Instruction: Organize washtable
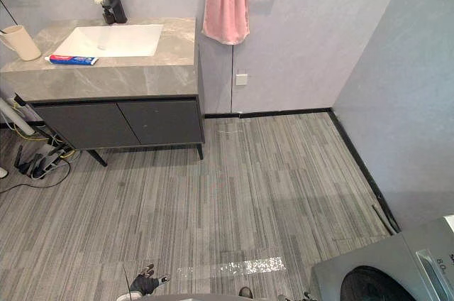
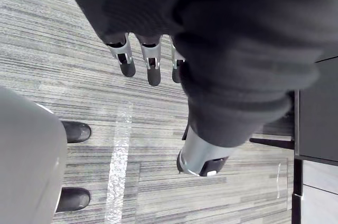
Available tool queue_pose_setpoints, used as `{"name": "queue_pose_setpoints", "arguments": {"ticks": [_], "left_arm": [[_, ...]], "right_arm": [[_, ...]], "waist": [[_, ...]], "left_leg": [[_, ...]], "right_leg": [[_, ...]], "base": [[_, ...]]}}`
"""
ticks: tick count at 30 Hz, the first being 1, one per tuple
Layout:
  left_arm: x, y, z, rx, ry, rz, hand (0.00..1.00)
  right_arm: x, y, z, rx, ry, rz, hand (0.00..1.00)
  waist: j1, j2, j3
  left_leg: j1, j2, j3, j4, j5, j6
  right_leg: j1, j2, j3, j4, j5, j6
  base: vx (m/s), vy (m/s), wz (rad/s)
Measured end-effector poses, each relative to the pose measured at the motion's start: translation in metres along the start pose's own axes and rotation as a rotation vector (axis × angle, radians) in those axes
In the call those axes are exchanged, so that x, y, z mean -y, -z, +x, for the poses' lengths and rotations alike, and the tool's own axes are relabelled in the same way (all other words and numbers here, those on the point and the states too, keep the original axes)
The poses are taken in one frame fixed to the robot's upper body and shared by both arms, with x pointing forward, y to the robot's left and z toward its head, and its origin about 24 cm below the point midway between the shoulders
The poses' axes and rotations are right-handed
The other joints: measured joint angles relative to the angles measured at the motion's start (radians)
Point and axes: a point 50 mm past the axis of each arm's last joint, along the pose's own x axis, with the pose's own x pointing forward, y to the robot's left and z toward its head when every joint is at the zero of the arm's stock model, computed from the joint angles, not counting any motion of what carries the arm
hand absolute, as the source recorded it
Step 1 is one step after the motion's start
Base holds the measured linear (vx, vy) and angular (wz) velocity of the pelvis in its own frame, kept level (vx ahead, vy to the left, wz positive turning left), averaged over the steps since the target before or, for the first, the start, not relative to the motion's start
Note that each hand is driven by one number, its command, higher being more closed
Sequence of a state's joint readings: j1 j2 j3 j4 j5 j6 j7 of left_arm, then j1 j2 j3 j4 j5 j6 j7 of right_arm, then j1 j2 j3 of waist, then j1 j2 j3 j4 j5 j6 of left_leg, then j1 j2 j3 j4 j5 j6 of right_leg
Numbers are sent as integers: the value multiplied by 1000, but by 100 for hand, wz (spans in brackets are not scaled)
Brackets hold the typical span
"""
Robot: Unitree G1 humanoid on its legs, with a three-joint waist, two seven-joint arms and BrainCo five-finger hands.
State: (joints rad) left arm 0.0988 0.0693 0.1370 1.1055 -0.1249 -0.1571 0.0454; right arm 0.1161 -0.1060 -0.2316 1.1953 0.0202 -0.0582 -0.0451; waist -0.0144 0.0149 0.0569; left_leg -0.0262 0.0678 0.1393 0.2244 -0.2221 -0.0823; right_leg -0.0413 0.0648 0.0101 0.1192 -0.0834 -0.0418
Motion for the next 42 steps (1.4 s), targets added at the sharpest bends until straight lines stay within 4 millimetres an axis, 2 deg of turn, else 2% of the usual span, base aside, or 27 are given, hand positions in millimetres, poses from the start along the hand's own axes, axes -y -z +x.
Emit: {"name": "queue_pose_setpoints", "arguments": {"ticks": [1, 2, 3, 4, 5, 7, 9, 12, 14, 15, 16, 18, 20, 22, 23, 24, 26, 27, 28, 31, 35, 37, 38, 39, 40, 41, 42], "left_arm": [[-1, 1, 0, -1, -12, -32, 0], [-9, -2, 0, 10, -50, -86, 0], [-9, -5, 0, 23, -54, -110, 0], [-8, -11, 0, 53, -56, -141, 0], [-6, -12, 0, 61, -55, -151, 0], [1, -11, -1, 68, -40, -162, 0], [8, -11, -1, 68, -20, -159, 0], [13, -12, -2, 80, -4, -165, 0], [6, -14, -2, 92, -16, -164, 0], [1, -18, -1, 103, -25, -145, 0], [-1, -18, 0, 91, -25, -135, 0], [3, -19, 1, 85, -5, -89, 0], [6, -22, 2, 91, 3, -89, 0], [18, -30, 4, 109, 32, -94, 0], [21, -31, 4, 112, 39, -88, 0], [22, -28, 4, 103, 43, -86, 0], [28, -25, 1, 105, 48, -114, 0], [32, -30, 0, 134, 53, -137, 0], [40, -42, -3, 190, 68, -182, 0], [53, -71, -10, 325, 137, -177, 0], [75, -141, -45, 674, 254, -267, 0], [75, -164, -65, 796, 253, -324, 0], [72, -173, -77, 863, 242, -341, 0], [68, -180, -88, 923, 224, -351, 0], [60, -190, -100, 1009, 165, -314, 0], [61, -200, -110, 1076, 147, -288, 0], [62, -206, -120, 1129, 128, -270, 0]], "right_arm": [[0, -3, 0, 11, -2, 0, 0], [-5, -8, 0, 41, -9, 5, 0], [-5, -9, 0, 44, -8, 3, 0], [-4, -10, 0, 53, -2, -12, 0], [-3, -12, 0, 58, 3, -20, 0], [-3, -27, 2, 102, 0, -43, 0], [-2, -35, 3, 121, 0, -43, 0], [3, -26, 2, 98, 7, -22, 0], [-6, -13, -2, 88, -18, -6, 0], [-11, -15, -2, 96, -33, -6, 0], [-14, -15, -3, 96, -38, 0, 0], [-14, -13, -4, 105, -38, 5, 0], [-15, -17, -4, 124, -42, 4, 0], [-15, -23, -5, 151, -42, 1, 0], [-16, -25, -5, 159, -47, -6, 0], [-19, -29, -5, 176, -58, -15, 0], [-18, -48, -10, 272, -63, -66, 0], [-21, -65, -15, 355, -76, -75, 0], [-31, -95, -27, 497, -107, -72, 0], [-49, -125, -46, 667, -144, -51, 0], [-48, -186, -90, 999, -130, 33, 0], [-36, -203, -102, 1091, -76, 84, 0], [-30, -206, -108, 1119, -46, 114, 0], [-27, -203, -112, 1138, -38, 123, 0], [-35, -192, -118, 1132, -64, 168, 0], [-41, -191, -122, 1139, -81, 198, 0], [-48, -190, -123, 1139, -105, 202, 0]], "waist": [[5, 7, 6], [3, 6, 18], [6, 5, 21], [24, 7, 32], [33, 7, 38], [36, 14, 38], [43, 25, 41], [67, 27, 28], [95, -30, 9], [77, -71, 16], [62, -79, 20], [44, -68, 31], [27, -67, 33], [19, -61, 31], [16, -62, 30], [2, -59, 26], [3, -35, 18], [3, -22, 28], [6, 11, 52], [13, 14, 70], [42, -5, 68], [54, 0, 63], [57, 4, 60], [62, 10, 55], [49, -57, 37], [25, -80, 46], [15, -96, 46]], "left_leg": [[-19, 28, 15, 84, -36, -29], [-136, 86, 45, 399, -32, 2], [-192, 110, 50, 514, 7, 53], [-274, 131, 48, 683, 74, 65], [-298, 130, 38, 725, 66, 58], [-353, 73, 26, 648, 19, 12], [-345, -18, -27, 344, 28, 12], [-324, -53, -76, 154, 46, 28], [-272, -74, -3, 138, 63, 54], [-231, -89, 18, 169, 58, 91], [-198, -90, 22, 175, 35, 103], [-61, -69, 23, 166, -35, 106], [26, -37, 15, 138, -81, 96], [96, 2, -5, 86, -118, 66], [107, 3, -15, 76, -127, 54], [140, 11, -38, 57, -144, 28], [144, 39, -61, 143, -140, 12], [81, 59, -66, 295, -122, -2], [-62, 107, -85, 615, -38, -10], [-192, 162, -32, 843, -45, 2], [-400, 133, 125, 562, -47, 17], [-447, 66, 143, 343, -19, 14], [-442, 29, 143, 257, 28, 47], [-422, -10, 112, 236, 106, 143], [-360, -81, 99, 275, 84, 198], [-310, -115, 65, 265, 38, 202], [-261, -128, 51, 253, 14, 206]], "right_leg": [[-1, 15, 0, 34, -18, -6], [-23, 38, 5, 110, -73, -38], [-28, 44, 8, 137, -88, -46], [-25, 56, 31, 175, -116, -65], [-26, 58, 42, 191, -127, -74], [-15, 45, 96, 190, -139, -81], [-17, 20, 140, 182, -150, -74], [-37, 20, 182, 236, -228, -60], [-79, -17, 187, 458, -324, 39], [-171, -42, 156, 716, -296, 123], [-200, -54, 131, 815, -248, 123], [-239, -79, 39, 938, -236, 71], [-282, -88, -10, 861, -256, 73], [-347, -87, 7, 563, -228, 94], [-351, -87, 22, 466, -196, 93], [-353, -97, 17, 421, -70, 95], [-344, -76, -3, 489, -124, 44], [-332, -71, -15, 505, -150, 25], [-267, -54, -35, 480, -181, -7], [-72, -52, -84, 358, -190, -18], [131, -84, -160, 139, -215, 24], [178, -88, -171, 107, -235, 59], [203, -90, -167, 128, -255, 93], [209, -96, -155, 219, -284, 132], [109, -173, -126, 565, -246, 160], [32, -188, -107, 780, -101, 123], [-32, -184, -72, 906, -72, 102]], "base": [[-34, -110, -34], [-42, -112, -29], [-14, -173, -35], [26, -133, -43], [109, -109, -53], [179, 6, -57], [262, 58, -56], [329, 113, -61], [493, 100, -81], [332, 28, -60], [452, 51, -50], [500, 45, -30], [481, -19, -2], [579, -111, 35], [623, -163, 59], [684, -170, 55], [712, -162, 30], [675, -167, 3], [668, -167, 8], [666, -135, 49], [572, -69, 60], [502, 26, 23], [760, 128, 1], [979, 141, 11], [1164, 136, 43], [890, 31, 74], [731, -21, 65]]}}
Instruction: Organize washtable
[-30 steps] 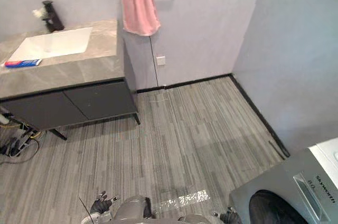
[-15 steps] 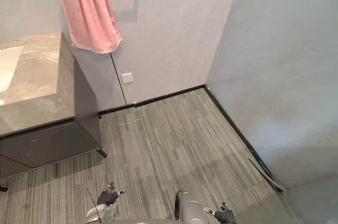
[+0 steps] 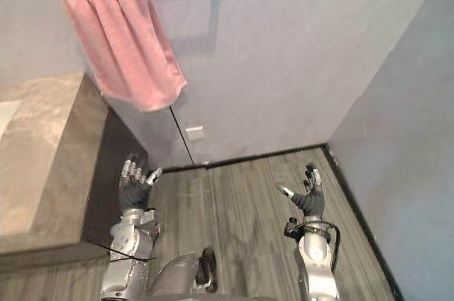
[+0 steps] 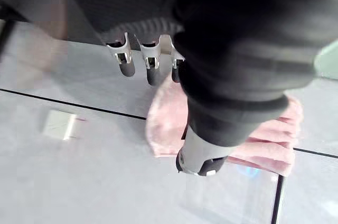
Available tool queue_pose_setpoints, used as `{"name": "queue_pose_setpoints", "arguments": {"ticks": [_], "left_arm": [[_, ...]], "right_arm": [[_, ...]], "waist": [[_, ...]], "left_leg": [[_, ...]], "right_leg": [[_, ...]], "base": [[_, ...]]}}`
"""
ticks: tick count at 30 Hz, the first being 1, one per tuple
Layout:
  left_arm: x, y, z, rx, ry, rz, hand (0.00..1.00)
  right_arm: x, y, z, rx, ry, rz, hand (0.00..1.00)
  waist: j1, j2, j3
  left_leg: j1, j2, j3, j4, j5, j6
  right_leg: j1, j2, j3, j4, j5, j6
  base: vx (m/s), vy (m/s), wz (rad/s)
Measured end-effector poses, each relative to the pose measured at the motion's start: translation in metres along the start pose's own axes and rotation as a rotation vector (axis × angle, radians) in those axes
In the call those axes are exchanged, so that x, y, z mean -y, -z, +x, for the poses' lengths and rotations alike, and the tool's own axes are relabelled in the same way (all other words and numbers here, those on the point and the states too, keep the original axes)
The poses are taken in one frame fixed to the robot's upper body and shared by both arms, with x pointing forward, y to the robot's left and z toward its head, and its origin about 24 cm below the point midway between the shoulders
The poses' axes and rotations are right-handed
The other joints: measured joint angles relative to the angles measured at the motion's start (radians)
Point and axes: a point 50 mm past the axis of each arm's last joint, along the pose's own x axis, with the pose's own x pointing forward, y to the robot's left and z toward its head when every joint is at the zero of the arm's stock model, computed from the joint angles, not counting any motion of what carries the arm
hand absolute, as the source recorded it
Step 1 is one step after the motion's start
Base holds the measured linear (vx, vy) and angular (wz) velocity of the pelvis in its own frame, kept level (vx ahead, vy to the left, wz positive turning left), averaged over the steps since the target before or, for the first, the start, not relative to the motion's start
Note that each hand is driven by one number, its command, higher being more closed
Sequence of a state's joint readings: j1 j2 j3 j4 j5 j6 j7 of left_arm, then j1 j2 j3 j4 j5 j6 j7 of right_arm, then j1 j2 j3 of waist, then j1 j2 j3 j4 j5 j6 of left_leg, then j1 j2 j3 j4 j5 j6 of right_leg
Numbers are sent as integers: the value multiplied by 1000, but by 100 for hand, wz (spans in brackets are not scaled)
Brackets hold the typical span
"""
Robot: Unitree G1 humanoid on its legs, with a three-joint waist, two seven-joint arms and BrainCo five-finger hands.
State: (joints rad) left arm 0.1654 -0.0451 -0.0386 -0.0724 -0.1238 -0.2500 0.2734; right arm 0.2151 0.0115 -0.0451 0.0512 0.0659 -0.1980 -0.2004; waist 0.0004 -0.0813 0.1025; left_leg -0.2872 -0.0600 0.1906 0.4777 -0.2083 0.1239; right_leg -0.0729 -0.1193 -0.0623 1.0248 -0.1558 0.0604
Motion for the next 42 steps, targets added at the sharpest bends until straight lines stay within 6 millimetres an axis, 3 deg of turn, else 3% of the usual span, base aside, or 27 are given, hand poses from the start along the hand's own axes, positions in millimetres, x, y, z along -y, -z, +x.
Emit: {"name": "queue_pose_setpoints", "arguments": {"ticks": [1, 2, 3, 4, 5, 6, 7, 8, 9, 11, 12, 14, 15, 17, 18, 19, 20, 23, 31, 34, 39, 42], "left_arm": [[5, -7, 0, 41, -11, 30, 0], [11, -13, 0, 78, -12, 47, 0], [14, -16, 1, 95, -7, 50, 0], [20, -27, 1, 159, -8, 70, 0], [21, -34, 0, 197, -13, 77, 0], [22, -44, -4, 258, -25, 89, 0], [22, -48, -6, 279, -28, 95, 0], [21, -44, -10, 276, -42, 123, 0], [14, -37, -17, 236, -61, 166, 0], [10, -31, -24, 206, -57, 208, 0], [7, -27, -29, 186, -52, 236, 0], [6, -22, -34, 163, -33, 264, 0], [5, -19, -36, 149, -30, 278, 0], [3, -9, -44, 94, -14, 304, 0], [4, -2, -49, 56, 5, 315, 0], [4, 4, -54, 27, 33, 328, 0], [1, 11, -60, -9, 53, 353, 0], [1, 15, -65, -39, 106, 366, 0], [-7, 18, -70, -60, 126, 411, 0], [-13, -3, -61, 38, 25, 415, 0], [-21, -65, -46, 331, -207, 365, 0], [-23, -77, -45, 391, -259, 348, 0]], "right_arm": [[-11, -1, -1, 9, -56, 0, 0], [-21, -8, -3, 42, -109, 11, 0], [-24, -10, -6, 54, -125, 18, 0], [-29, -17, -12, 87, -159, 36, 0], [-30, -21, -15, 104, -166, 43, 0], [-28, -26, -19, 132, -160, 49, 0], [-27, -26, -21, 136, -158, 51, 0], [-23, -22, -24, 116, -163, 33, 0], [-22, -21, -26, 105, -173, 37, 0], [-19, -25, -27, 120, -169, 51, 0], [-19, -25, -27, 118, -163, 58, 0], [-20, -26, -25, 125, -164, 64, 0], [-21, -28, -23, 133, -167, 64, 0], [-22, -29, -17, 144, -164, 72, 0], [-15, -27, -15, 143, -134, 75, 0], [-11, -21, -16, 118, -116, 71, 0], [-12, -10, -18, 69, -110, 73, 0], [-12, 0, -23, 17, -78, 89, 0], [-36, 5, -23, -7, -181, 97, 0], [-46, 8, -23, -23, -223, 97, 0], [-53, 4, -18, -11, -252, 82, 0], [-63, 1, -11, 3, -289, 83, 0]], "waist": [[4, 9, 3], [9, 33, 10], [10, 45, 9], [7, 66, 4], [7, 69, -3], [1, 53, -15], [0, 35, -24], [-10, 67, -27], [16, 73, -34], [34, 72, -30], [41, 69, -29], [45, 50, -31], [52, 43, -36], [69, 59, -49], [65, 79, -59], [69, 97, -75], [63, 71, -82], [58, 36, -88], [69, 34, -89], [67, 35, -88], [68, 45, -88], [68, 50, -88]], "left_leg": [[78, 0, -17, -27, -14, 10], [160, 8, -60, -62, -15, 11], [191, 14, -75, -80, -15, 11], [253, 35, -113, -113, -15, 10], [276, 44, -116, -121, -18, -6], [304, 47, -124, -102, -53, -75], [307, 38, -129, -80, -80, -105], [313, 66, -160, -6, -130, -123], [281, 82, -161, 97, -95, -174], [227, 115, -154, 190, -102, -179], [177, 164, -141, 236, -104, -175], [132, 190, -134, 187, -105, -174], [122, 188, -139, 126, -103, -175], [98, 183, -171, -83, -53, -200], [82, 183, -194, -169, 45, -191], [81, 180, -210, -191, 94, -212], [116, 155, -208, -219, 104, -208], [150, 117, -212, -264, 118, -188], [181, 104, -220, -333, 156, -182], [183, 95, -238, -390, 189, -179], [225, 95, -264, -498, 264, -178], [232, 95, -269, -534, 296, -181]], "right_leg": [[-69, 35, 32, 48, -84, -20], [-112, 77, 42, 0, -130, -49], [-130, 96, 43, -33, -143, -54], [-177, 142, 59, -161, -156, -50], [-193, 164, 75, -261, -155, -40], [-193, 173, 117, -508, -94, -55], [-191, 160, 129, -602, -19, -62], [-161, 169, 78, -583, 28, -92], [-129, 171, 70, -590, 15, -114], [-82, 167, 70, -626, 7, -123], [-29, 166, 68, -669, 6, -124], [13, 148, 66, -710, 6, -123], [19, 139, 63, -723, 6, -121], [34, 136, 63, -759, -9, -87], [53, 148, 56, -789, -18, -73], [68, 152, 59, -799, -24, -64], [89, 127, 68, -805, -30, -54], [99, 84, 65, -802, -42, -34], [112, 72, 65, -830, -41, -34], [112, 74, 58, -862, -41, -35], [114, 73, 32, -876, -33, -30], [118, 73, 26, -896, -14, -26]], "base": [[797, -38, 50], [656, -30, 39], [731, -54, 73], [477, -68, 77], [723, -103, 123], [615, -111, 104], [623, -100, 124], [717, -112, 76], [465, -57, 58], [520, -101, 37], [509, -103, 52], [317, -40, 40], [287, -11, 6], [278, 79, -16], [256, 164, -9], [249, 198, -5], [221, 169, -7], [166, 133, 21], [-27, 21, 2], [-134, -33, 11], [-84, -10, 19], [-14, 10, 4]]}}
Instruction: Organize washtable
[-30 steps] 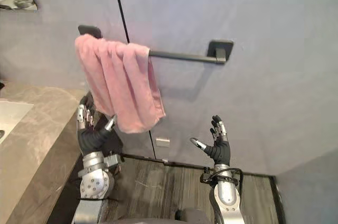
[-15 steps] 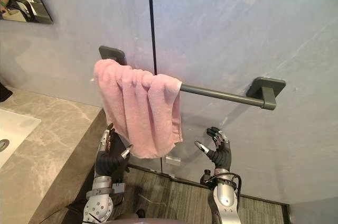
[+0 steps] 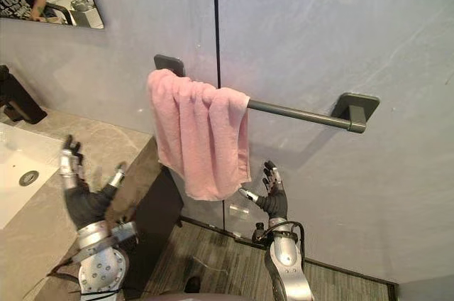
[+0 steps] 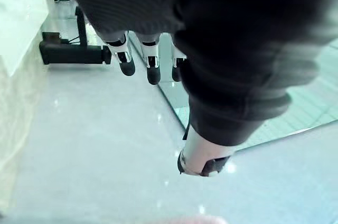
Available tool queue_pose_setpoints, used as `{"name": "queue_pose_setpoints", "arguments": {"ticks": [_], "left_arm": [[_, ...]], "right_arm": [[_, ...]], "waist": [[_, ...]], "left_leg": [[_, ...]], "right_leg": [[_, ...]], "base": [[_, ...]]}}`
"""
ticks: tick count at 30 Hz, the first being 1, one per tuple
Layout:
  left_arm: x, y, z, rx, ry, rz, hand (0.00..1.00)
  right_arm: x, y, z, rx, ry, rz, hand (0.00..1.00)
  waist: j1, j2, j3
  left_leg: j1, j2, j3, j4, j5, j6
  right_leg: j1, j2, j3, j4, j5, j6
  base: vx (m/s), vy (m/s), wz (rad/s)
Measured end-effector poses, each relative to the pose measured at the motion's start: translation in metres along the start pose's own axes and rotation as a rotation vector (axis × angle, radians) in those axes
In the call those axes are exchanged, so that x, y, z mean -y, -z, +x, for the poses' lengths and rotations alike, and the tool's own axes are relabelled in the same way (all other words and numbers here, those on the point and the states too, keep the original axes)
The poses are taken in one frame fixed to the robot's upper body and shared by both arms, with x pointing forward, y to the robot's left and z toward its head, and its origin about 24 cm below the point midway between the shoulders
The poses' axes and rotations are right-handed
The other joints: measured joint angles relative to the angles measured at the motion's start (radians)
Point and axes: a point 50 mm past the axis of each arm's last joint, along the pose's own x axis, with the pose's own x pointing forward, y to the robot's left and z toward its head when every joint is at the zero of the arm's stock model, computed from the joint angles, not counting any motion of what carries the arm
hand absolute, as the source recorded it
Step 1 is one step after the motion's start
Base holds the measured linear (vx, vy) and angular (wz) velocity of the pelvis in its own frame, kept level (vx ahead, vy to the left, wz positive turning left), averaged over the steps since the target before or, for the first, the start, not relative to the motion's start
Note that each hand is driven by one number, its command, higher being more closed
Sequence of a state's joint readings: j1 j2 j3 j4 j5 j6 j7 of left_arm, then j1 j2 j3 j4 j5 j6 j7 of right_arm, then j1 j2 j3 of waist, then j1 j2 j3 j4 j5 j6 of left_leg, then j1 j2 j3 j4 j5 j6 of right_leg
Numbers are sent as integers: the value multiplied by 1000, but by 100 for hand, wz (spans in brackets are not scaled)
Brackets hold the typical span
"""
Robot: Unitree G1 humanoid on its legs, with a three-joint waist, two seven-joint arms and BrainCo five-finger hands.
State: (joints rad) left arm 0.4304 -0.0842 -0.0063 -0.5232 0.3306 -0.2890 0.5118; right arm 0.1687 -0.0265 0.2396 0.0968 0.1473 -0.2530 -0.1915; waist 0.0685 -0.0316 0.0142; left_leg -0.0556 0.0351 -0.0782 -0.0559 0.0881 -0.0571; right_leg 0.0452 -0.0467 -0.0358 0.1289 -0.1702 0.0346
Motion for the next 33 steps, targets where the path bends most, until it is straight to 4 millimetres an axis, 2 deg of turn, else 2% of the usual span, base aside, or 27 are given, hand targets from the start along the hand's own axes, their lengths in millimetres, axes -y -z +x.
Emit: {"name": "queue_pose_setpoints", "arguments": {"ticks": [2, 6, 10, 13, 14, 16, 18, 19, 22, 23, 24, 25, 26, 27, 29, 33], "left_arm": [[-1, -1, 1, 10, -16, 8, 0], [2, -5, 17, 74, -56, 21, 0], [17, 2, 35, 85, -58, 5, 0], [36, 15, 47, 37, 29, -27, 0], [46, 20, 56, 17, 77, -49, 0], [55, 23, 65, 10, 112, -61, 0], [70, 21, 78, 20, 156, -73, 0], [78, 17, 88, 27, 167, -110, 0], [91, 7, 96, -1, 208, -247, 0], [92, 6, 96, -2, 212, -254, 0], [99, 2, 96, -25, 254, -338, 0], [101, 1, 96, -38, 270, -374, 100], [105, 0, 96, -54, 294, -419, 100], [108, -3, 96, -72, 307, -479, 100], [109, -3, 97, -92, 319, -531, 100], [120, -16, 99, -87, 449, -657, 100]], "right_arm": [[-4, 1, 3, -3, -17, -1, 0], [-8, -1, 13, -1, -36, -13, 0], [-10, -8, 28, 18, -37, -30, 0], [-14, -24, 43, 75, -48, -46, 0], [-17, -35, 53, 113, -62, -52, 0], [-23, -45, 61, 144, -74, -50, 0], [-31, -63, 72, 204, -84, -43, 0], [-40, -77, 79, 254, -98, -30, 0], [-57, -95, 84, 315, -130, 3, 0], [-58, -96, 84, 316, -131, 5, 0], [-62, -100, 84, 327, -132, 29, 0], [-65, -102, 83, 330, -142, 41, 0], [-69, -106, 81, 341, -156, 57, 0], [-76, -114, 79, 365, -184, 80, 100], [-81, -120, 77, 384, -208, 103, 100], [-85, -130, 73, 420, -219, 135, 100]], "waist": [[0, 0, 0], [0, 1, 1], [-1, 14, 19], [-11, 37, 43], [-28, 44, 61], [-29, 44, 74], [-27, 37, 98], [-28, 36, 122], [-29, 46, 129], [-29, 46, 130], [-27, 52, 133], [-27, 54, 135], [-24, 55, 136], [-25, 59, 139], [-23, 61, 140], [-22, 62, 140]], "left_leg": [[0, -1, -3, -7, 9, 3], [11, -6, -8, -38, 31, 7], [11, -8, -20, -45, 38, 5], [-24, -4, -27, -46, 58, 3], [-50, -1, -29, -46, 70, 1], [-75, 2, -25, -44, 80, -1], [-113, 16, -9, -39, 102, -2], [-132, 18, 3, -39, 111, -6], [-183, 21, 28, -39, 121, -5], [-185, 21, 29, -39, 121, -5], [-194, 20, 41, -39, 121, -5], [-195, 19, 46, -39, 120, -5], [-198, 19, 56, -39, 120, -5], [-203, 18, 60, -39, 119, -8], [-208, 19, 62, -40, 117, -10], [-211, 20, 88, -40, 117, -10]], "right_leg": [[4, -2, -3, -5, 5, 4], [6, -7, -12, -9, 10, 9], [1, -8, -21, -3, 11, 10], [-40, -5, -31, 13, 12, 9], [-65, 0, -40, 18, 17, 7], [-101, 8, -38, 31, 24, 3], [-153, 14, -18, 65, 28, 1], [-194, 16, -9, 97, 27, 1], [-275, 16, 19, 139, 27, 2], [-278, 15, 19, 141, 27, 2], [-298, 12, 27, 159, 22, 6], [-305, 12, 32, 165, 21, 7], [-317, 11, 40, 175, 20, 8], [-331, 10, 43, 186, 17, 10], [-340, 10, 43, 192, 16, 10], [-350, 5, 47, 202, 14, 12]], "base": [[5, 10, 2], [-25, 17, 7], [-80, 7, 8], [-126, 3, 9], [-133, 5, 9], [-99, -1, -7], [-53, -27, -27], [-74, -31, -30], [-81, -13, -27], [-52, -3, -18], [-34, -1, -10], [-53, -6, -18], [-42, -17, -17], [-57, -26, -14], [-51, -29, -3], [-18, -19, -1]]}}
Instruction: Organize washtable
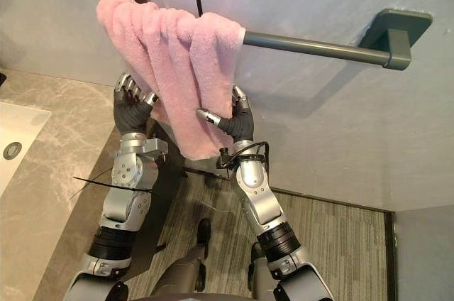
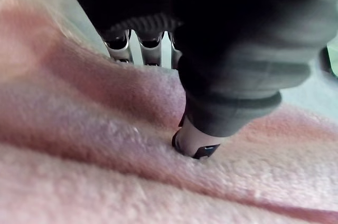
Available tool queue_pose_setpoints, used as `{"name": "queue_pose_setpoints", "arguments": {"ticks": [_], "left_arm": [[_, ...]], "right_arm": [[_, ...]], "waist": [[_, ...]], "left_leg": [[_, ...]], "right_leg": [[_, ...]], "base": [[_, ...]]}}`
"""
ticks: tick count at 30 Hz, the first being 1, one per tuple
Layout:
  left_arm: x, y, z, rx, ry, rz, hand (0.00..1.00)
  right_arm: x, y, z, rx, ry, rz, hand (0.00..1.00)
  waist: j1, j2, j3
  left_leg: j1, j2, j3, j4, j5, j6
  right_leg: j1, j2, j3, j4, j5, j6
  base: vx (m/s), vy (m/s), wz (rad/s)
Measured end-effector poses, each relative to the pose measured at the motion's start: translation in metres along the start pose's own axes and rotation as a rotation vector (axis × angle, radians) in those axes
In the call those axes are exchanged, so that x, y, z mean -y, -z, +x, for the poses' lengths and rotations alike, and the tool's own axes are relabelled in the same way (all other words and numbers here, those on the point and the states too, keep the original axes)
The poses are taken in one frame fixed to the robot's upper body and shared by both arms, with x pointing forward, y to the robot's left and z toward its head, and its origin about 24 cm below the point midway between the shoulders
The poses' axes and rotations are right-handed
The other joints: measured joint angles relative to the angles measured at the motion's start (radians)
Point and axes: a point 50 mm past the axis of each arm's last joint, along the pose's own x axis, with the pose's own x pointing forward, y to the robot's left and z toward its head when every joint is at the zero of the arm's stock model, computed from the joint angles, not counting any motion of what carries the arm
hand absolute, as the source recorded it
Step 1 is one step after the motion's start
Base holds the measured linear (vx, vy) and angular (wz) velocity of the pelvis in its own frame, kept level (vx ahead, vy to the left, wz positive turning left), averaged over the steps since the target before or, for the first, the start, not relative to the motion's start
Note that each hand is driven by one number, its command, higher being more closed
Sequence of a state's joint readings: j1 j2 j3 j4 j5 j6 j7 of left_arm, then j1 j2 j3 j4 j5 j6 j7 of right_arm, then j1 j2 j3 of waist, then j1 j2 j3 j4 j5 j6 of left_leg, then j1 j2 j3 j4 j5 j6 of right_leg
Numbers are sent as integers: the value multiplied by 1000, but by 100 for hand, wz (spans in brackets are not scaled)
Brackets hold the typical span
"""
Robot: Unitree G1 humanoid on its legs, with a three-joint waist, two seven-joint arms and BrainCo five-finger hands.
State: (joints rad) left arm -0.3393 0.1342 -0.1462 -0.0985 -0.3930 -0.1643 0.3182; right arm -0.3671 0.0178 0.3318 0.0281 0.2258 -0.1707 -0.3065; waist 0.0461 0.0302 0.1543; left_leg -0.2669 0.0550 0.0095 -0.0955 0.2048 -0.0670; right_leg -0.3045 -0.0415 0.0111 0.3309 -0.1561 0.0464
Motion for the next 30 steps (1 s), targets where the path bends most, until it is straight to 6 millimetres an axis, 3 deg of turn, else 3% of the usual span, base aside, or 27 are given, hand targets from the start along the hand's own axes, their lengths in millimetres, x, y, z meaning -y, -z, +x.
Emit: {"name": "queue_pose_setpoints", "arguments": {"ticks": [5, 10, 18, 26, 27, 30], "left_arm": [[14, -5, 5, 8, 97, -88, 100], [12, -7, 6, 29, 91, -93, 100], [-11, -17, 0, 77, 4, -54, 100], [-13, -7, -13, 32, 46, -11, 100], [-13, -7, -13, 32, 43, -17, 100], [-14, -6, -14, 29, 31, -20, 100]], "right_arm": [[-1, -4, 0, 16, -4, 5, 100], [8, -7, 2, 39, 11, -13, 100], [63, -18, -13, 76, 140, -141, 100], [81, -19, -27, 73, 159, -201, 100], [81, -17, -28, 67, 163, -195, 0], [84, -13, -29, 58, 169, -196, 0]], "waist": [[-2, 0, 0], [-7, 0, 0], [-19, 1, 0], [-40, 2, 0], [-39, 2, 0], [-37, 4, -1]], "left_leg": [[1, -3, 21, 0, 4, 5], [5, -2, 24, 1, 10, 12], [34, 3, 43, -1, 2, 10], [44, 9, 83, -3, 4, 17], [49, 9, 90, -6, 0, 15], [53, 12, 101, -7, -7, 22]], "right_leg": [[-7, -3, 18, 2, 0, 1], [-3, -2, 21, -2, 1, 1], [39, 11, 43, -72, 32, 3], [56, 13, 91, -138, 84, 16], [62, 14, 98, -145, 89, 16], [70, 16, 102, -161, 93, 12]], "base": [[23, -22, -9], [36, -46, -3], [-15, -21, -9], [-7, -10, -20], [-13, -12, -11], [-15, -24, -7]]}}
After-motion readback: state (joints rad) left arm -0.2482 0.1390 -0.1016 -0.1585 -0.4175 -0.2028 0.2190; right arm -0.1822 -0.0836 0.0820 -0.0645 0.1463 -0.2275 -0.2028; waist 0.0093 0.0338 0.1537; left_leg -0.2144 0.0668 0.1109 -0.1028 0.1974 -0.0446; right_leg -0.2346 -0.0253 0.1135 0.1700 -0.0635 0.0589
